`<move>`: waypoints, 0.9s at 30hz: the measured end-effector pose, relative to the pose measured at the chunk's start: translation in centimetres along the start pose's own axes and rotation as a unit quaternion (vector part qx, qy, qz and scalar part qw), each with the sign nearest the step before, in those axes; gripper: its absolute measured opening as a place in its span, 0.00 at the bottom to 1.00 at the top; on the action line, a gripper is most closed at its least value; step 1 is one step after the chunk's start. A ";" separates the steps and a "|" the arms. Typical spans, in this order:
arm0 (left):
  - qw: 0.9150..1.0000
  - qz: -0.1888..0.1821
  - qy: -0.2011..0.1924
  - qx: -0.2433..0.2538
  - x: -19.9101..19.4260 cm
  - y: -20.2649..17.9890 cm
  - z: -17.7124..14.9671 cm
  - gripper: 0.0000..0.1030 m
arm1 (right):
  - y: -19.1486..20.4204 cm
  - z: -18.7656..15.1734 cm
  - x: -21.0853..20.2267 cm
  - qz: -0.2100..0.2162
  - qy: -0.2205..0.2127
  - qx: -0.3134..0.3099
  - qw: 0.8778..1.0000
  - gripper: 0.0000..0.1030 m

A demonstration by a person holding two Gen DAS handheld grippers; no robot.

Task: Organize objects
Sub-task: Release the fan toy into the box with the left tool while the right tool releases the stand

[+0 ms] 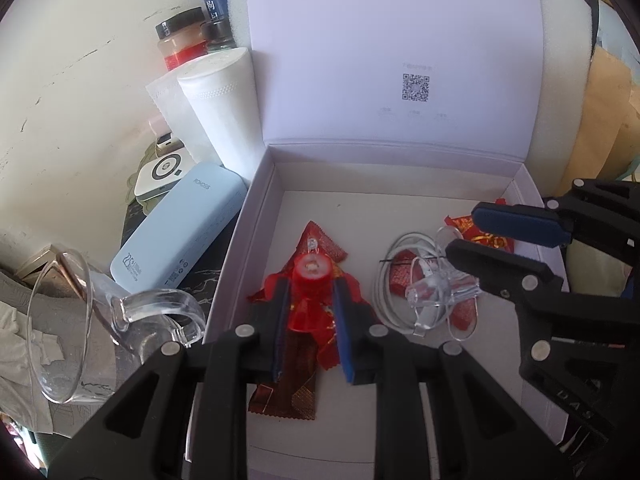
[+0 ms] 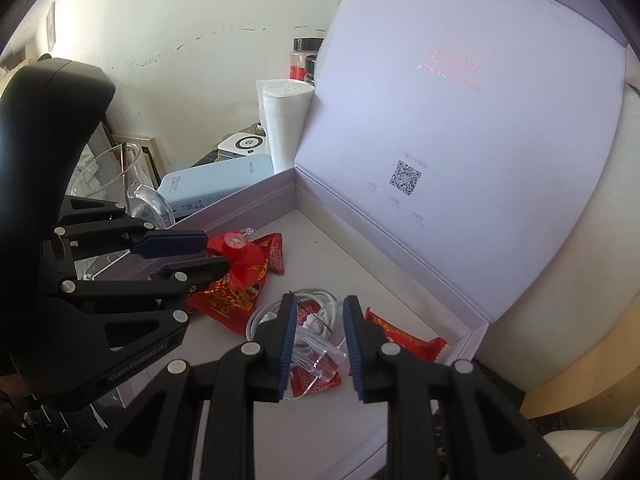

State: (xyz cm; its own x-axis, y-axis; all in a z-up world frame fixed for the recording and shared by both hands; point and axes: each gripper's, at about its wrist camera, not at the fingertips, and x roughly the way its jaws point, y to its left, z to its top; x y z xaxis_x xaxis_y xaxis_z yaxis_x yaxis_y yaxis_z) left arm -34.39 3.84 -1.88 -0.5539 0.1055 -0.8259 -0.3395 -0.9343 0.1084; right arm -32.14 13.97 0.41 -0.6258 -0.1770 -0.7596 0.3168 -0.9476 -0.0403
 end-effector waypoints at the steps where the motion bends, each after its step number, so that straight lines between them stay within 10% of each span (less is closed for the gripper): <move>1: 1.000 0.002 -0.002 -0.001 -0.3 0.0 0.0 0.20 | 0.0 0.0 -0.3 -0.001 -0.002 0.000 1.000 0.22; 27: 0.998 0.038 -0.053 -0.021 -12.5 -0.4 -1.7 0.55 | 1.8 0.0 -11.3 -0.025 -0.065 0.003 0.998 0.44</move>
State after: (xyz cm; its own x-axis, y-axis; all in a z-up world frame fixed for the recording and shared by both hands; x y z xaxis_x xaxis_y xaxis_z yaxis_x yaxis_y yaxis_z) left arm -26.00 2.32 7.47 -0.6550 0.0669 -0.7527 -0.2624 -0.9542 0.1436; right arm -24.49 14.26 8.89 -0.7278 -0.1629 -0.6661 0.2799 -0.9574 -0.0717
